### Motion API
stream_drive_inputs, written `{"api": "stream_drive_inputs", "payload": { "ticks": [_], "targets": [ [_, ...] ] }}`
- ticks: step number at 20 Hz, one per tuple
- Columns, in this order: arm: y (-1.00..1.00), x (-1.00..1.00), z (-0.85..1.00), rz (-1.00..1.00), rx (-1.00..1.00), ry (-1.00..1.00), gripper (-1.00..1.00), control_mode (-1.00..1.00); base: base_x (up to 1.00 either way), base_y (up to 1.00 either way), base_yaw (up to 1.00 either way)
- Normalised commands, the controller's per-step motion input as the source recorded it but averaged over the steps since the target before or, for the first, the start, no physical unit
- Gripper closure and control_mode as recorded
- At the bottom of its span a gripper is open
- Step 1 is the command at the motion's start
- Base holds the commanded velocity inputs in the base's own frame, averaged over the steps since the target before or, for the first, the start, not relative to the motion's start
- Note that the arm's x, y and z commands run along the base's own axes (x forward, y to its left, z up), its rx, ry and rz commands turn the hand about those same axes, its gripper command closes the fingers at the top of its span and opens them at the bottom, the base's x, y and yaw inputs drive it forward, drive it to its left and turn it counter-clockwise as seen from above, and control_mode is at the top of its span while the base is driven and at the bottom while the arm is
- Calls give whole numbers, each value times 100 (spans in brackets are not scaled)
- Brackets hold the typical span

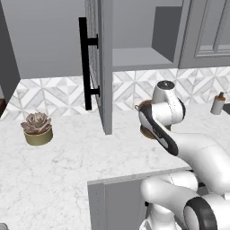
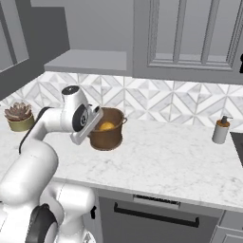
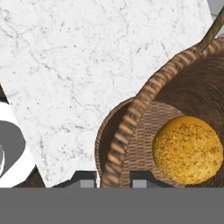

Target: Open the cabinet, pick up the bread from the cabinet and place it in the basket. Then move the basket to the dining counter.

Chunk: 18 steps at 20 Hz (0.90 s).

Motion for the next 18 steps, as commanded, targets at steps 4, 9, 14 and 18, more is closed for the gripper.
{"api": "stream_drive_inputs", "payload": {
  "ticks": [4, 9, 14, 18],
  "targets": [
    [-20, -43, 30, 2, 0, 8, 100, -100, 0, 0, 0],
    [0, 0, 0, 0, 2, 0, 100, -100, 0, 0, 0],
    [0, 0, 0, 0, 0, 0, 100, -100, 0, 0, 0],
    [0, 0, 0, 0, 0, 0, 100, -100, 0, 0, 0]
  ]
}}
